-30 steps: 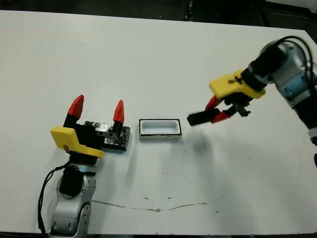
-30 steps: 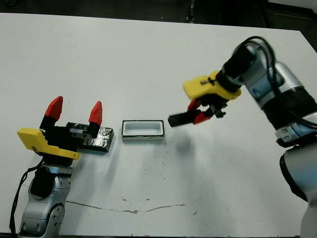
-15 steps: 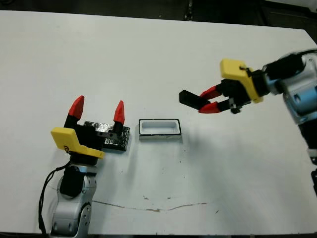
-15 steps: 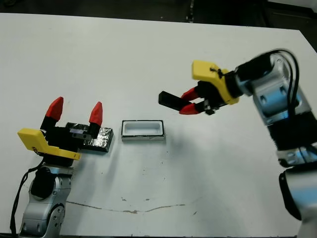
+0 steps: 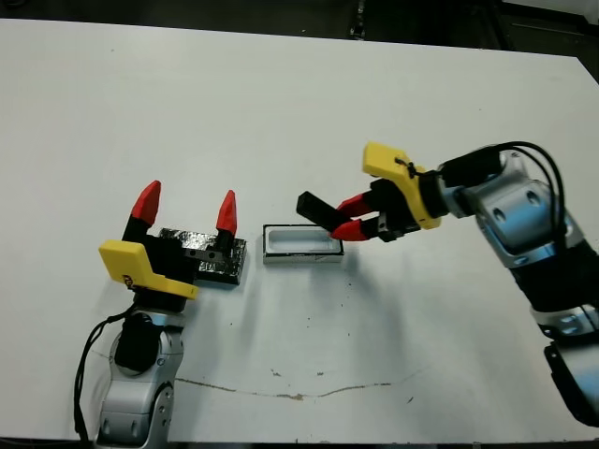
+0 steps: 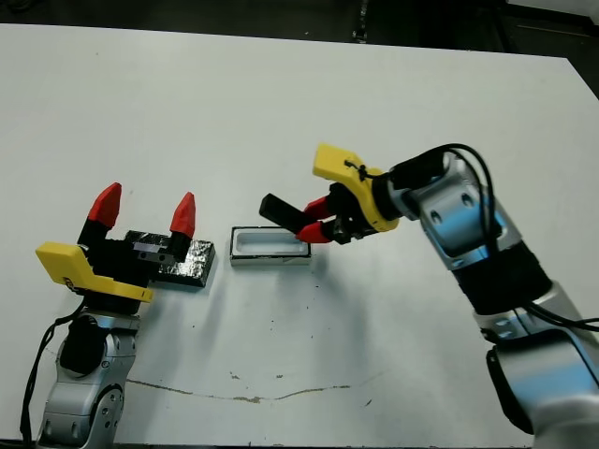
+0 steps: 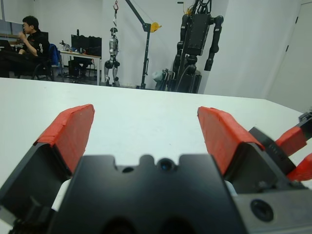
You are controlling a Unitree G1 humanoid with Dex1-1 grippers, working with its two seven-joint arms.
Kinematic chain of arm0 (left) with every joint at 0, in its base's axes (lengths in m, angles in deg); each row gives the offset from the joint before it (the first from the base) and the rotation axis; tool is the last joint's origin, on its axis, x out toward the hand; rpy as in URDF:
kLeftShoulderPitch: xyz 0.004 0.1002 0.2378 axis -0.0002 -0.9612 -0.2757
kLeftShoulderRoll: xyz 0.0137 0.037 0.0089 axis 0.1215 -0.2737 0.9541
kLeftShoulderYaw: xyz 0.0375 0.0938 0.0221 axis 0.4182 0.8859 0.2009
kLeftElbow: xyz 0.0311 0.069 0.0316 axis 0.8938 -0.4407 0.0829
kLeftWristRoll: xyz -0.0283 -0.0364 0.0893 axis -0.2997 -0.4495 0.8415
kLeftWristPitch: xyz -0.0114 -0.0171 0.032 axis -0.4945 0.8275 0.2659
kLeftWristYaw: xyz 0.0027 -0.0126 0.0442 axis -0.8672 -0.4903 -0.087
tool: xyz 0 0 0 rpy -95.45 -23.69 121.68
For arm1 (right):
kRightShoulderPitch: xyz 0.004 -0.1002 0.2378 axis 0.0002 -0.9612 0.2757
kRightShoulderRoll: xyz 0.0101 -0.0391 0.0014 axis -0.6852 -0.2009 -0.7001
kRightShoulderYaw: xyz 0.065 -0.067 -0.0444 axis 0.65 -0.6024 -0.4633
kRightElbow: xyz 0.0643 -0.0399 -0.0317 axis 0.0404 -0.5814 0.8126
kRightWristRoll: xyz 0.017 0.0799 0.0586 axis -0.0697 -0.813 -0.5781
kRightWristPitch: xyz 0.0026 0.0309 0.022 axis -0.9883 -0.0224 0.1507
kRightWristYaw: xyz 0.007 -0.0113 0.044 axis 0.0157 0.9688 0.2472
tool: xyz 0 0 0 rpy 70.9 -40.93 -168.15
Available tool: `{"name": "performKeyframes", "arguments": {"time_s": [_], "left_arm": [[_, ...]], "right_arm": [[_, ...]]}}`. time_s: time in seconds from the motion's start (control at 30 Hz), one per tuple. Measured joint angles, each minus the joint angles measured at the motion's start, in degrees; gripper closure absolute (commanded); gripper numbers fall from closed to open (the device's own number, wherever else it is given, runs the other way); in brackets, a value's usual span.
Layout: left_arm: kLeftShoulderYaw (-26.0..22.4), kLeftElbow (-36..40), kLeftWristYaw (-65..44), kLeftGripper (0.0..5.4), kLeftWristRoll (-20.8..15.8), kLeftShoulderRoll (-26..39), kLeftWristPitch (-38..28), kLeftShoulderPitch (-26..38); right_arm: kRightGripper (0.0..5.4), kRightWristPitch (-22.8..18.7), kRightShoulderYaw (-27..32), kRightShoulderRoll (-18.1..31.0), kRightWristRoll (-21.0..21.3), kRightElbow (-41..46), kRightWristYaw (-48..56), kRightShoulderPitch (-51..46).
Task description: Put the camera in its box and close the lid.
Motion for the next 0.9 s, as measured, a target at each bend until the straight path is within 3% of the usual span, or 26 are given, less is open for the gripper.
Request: {"name": "performKeyframes", "arguments": {"time_s": [0.4, 0.9], "left_arm": [[0.4, 0.0, 1.2, 0.0, 1.2, -0.7, 0.1, -0.2], [0.6, 0.0, 1.7, 0.0, 1.6, -1.3, 0.0, -0.7]], "right_arm": [[3.74, 5.2, -4.6, -4.8, 1.2, -8.6, 4.0, 6.9], [3.74, 6.0, -5.4, -6.2, 2.9, -7.8, 5.0, 7.6]]}}
